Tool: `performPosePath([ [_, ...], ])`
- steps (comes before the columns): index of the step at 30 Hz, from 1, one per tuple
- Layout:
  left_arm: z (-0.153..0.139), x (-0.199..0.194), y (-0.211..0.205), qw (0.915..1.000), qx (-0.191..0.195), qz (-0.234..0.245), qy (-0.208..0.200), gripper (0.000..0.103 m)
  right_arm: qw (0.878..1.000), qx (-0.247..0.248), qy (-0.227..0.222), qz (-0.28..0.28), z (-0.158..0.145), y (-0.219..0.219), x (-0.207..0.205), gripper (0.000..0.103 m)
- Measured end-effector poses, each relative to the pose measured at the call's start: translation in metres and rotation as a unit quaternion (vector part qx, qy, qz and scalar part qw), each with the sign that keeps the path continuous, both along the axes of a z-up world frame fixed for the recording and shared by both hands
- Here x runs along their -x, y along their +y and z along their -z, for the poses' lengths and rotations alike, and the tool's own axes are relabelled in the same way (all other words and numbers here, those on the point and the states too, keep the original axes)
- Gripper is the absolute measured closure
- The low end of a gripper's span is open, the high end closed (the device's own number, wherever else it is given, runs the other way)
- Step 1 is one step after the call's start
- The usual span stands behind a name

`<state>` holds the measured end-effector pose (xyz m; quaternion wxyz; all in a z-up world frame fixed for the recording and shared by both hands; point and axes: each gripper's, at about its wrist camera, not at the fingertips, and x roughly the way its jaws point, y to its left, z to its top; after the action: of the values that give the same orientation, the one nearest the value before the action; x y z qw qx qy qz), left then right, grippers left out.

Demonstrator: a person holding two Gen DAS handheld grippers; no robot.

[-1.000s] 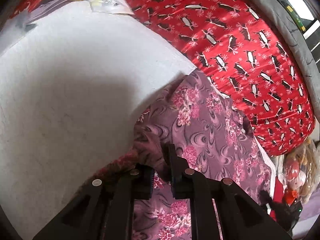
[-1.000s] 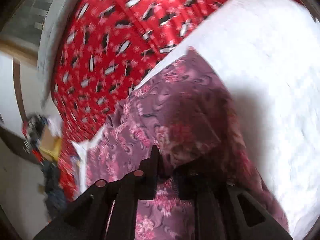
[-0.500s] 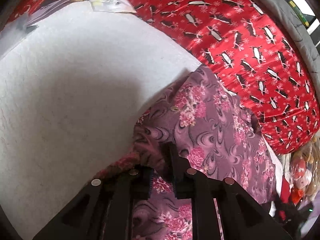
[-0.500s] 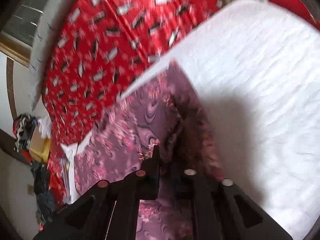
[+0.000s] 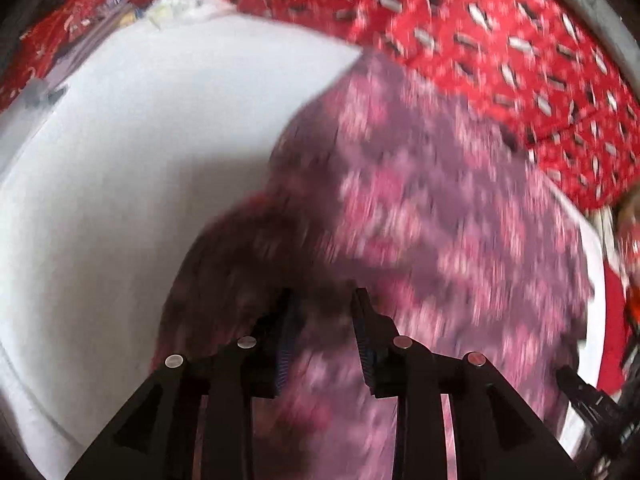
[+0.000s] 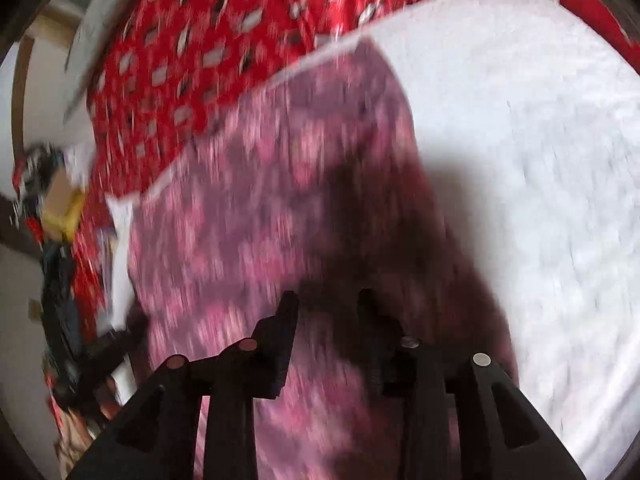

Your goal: Fold small clothes

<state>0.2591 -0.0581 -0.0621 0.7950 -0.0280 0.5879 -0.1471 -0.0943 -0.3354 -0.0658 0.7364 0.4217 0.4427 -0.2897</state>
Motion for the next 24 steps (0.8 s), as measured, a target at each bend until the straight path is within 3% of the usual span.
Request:
performPosePath([
  [4,-0.001,0.021,0.032,0.9986,-0.005,0.005,0.052,0.075,0.998,-0.007,0.032,-0.049,-0.006,0.035,0.021,0.07],
  [9,-0.002,0.045,0.084,0.9949,0.003,-0.003,0.101,0.075,0.997,-0.036,0.04,-0.06,-0.006,0.071,0.064,0.068],
  [10,-0.003,0.049,0.093,0.9943,-0.004,-0.006,0.106,0.074,0.996,-0.043,0.043,-0.059,-0.005,0.076,0.071,0.063],
  [12,-0.004,0.056,0.108,0.9934,-0.009,-0.006,0.114,0.074,0.995,-0.054,0.048,-0.062,-0.005,0.088,0.086,0.063],
  [16,-0.011,0.072,0.136,0.9924,-0.009,-0.01,0.123,0.073,0.996,-0.033,0.046,-0.066,-0.023,0.111,0.121,0.061],
  [21,-0.019,0.104,0.154,0.9916,-0.008,0.024,0.127,0.059,0.999,0.001,0.041,-0.036,-0.041,0.119,0.172,0.044],
  [24,-0.02,0.12,0.151,0.9887,0.008,0.047,0.142,0.059,0.998,-0.007,0.057,-0.028,-0.032,0.124,0.194,0.043],
])
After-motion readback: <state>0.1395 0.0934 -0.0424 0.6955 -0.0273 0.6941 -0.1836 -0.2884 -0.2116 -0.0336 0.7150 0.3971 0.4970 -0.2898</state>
